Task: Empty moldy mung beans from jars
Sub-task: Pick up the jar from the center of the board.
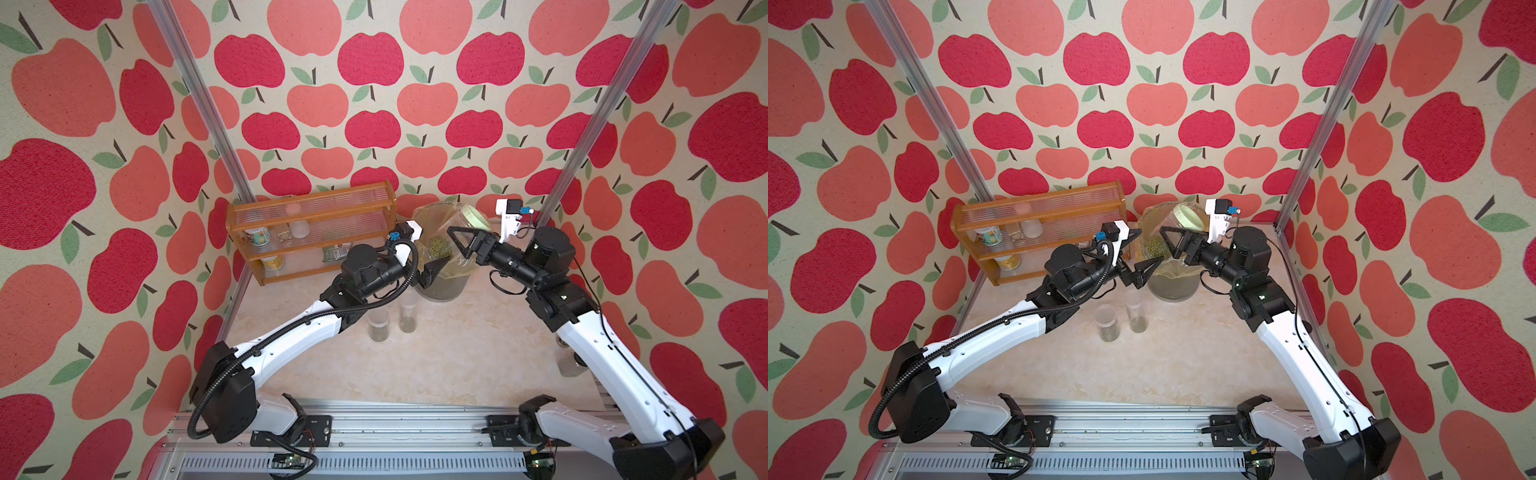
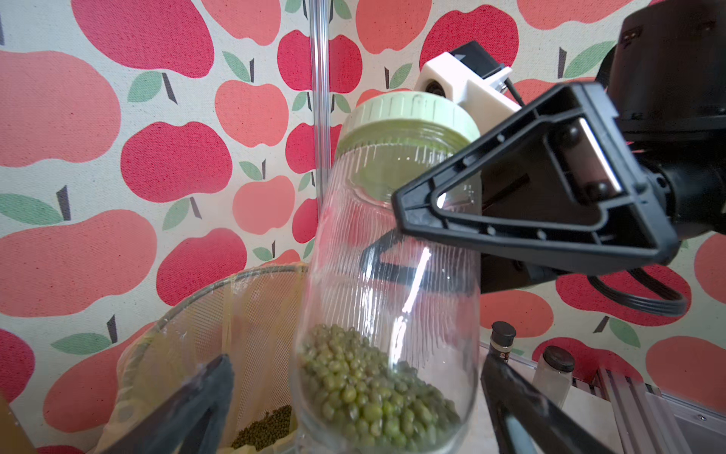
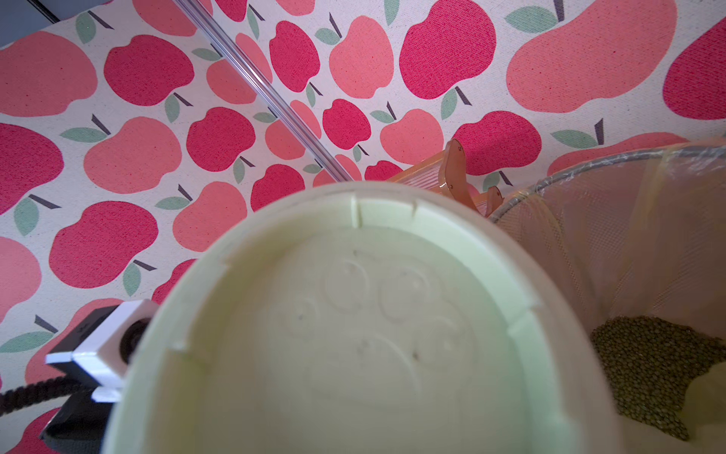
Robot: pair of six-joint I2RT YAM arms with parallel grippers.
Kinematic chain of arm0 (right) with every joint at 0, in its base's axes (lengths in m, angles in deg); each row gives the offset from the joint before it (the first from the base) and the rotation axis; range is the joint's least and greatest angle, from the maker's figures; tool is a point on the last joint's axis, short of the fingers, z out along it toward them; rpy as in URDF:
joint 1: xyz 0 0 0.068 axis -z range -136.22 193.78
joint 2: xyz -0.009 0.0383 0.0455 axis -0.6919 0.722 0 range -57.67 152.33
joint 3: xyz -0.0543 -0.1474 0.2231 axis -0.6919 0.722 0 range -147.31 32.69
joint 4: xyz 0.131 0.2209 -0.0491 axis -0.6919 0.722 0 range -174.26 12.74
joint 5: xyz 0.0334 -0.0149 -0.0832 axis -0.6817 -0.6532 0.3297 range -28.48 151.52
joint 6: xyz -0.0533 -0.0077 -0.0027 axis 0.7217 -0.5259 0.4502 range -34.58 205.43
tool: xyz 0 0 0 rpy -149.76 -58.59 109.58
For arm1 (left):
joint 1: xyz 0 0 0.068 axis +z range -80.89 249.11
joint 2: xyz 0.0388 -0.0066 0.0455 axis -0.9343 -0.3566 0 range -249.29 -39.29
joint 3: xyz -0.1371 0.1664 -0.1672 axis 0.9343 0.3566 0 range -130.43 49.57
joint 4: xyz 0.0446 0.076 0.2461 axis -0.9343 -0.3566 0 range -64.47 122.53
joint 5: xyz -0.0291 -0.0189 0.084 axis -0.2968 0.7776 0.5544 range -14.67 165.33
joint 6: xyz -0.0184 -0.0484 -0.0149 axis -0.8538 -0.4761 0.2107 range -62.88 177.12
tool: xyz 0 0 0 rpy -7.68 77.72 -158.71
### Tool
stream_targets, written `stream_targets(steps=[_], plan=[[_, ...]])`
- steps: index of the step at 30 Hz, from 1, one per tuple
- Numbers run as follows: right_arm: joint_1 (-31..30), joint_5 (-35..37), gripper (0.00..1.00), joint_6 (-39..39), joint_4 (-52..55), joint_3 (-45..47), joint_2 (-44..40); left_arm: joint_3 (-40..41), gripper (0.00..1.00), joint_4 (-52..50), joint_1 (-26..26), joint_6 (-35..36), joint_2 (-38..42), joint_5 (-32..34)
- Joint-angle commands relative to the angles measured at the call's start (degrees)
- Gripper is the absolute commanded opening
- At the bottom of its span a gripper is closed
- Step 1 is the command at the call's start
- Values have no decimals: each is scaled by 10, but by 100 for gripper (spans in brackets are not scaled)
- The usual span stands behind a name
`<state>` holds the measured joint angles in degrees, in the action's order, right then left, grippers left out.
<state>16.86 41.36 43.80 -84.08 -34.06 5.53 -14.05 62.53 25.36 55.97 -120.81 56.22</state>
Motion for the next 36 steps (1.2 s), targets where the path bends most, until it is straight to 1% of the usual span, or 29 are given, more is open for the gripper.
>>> stream_targets(steps=[1, 5, 11, 15, 18, 21, 24, 29, 36], plan=[[2, -19, 56, -26, -87, -23, -1, -29, 100, 28, 1, -19, -24, -18], [3, -32, 57, -50, -113, -17, 9, -37, 100, 63, 1, -29, -47, -12], [4, -36, 57, -56, -122, -9, 9, -62, 100, 68, 1, -33, -76, -6], [5, -43, 57, -66, -130, -2, 8, -71, 96, 77, 3, -36, -89, -10], [5, -54, 57, -78, -137, -1, 12, -77, 95, 79, 4, -35, -94, -10], [5, -53, 57, -74, -129, 1, 11, -77, 95, 83, 5, -35, -94, -9], [5, -50, 57, -71, -120, 6, 8, -76, 98, 85, 6, -32, -91, -7], [5, -58, 57, -89, -141, 18, 11, -73, 100, 94, 6, -29, -95, -5], [5, -63, 57, -94, -153, 20, 14, -71, 99, 111, 7, -29, -100, -13]])
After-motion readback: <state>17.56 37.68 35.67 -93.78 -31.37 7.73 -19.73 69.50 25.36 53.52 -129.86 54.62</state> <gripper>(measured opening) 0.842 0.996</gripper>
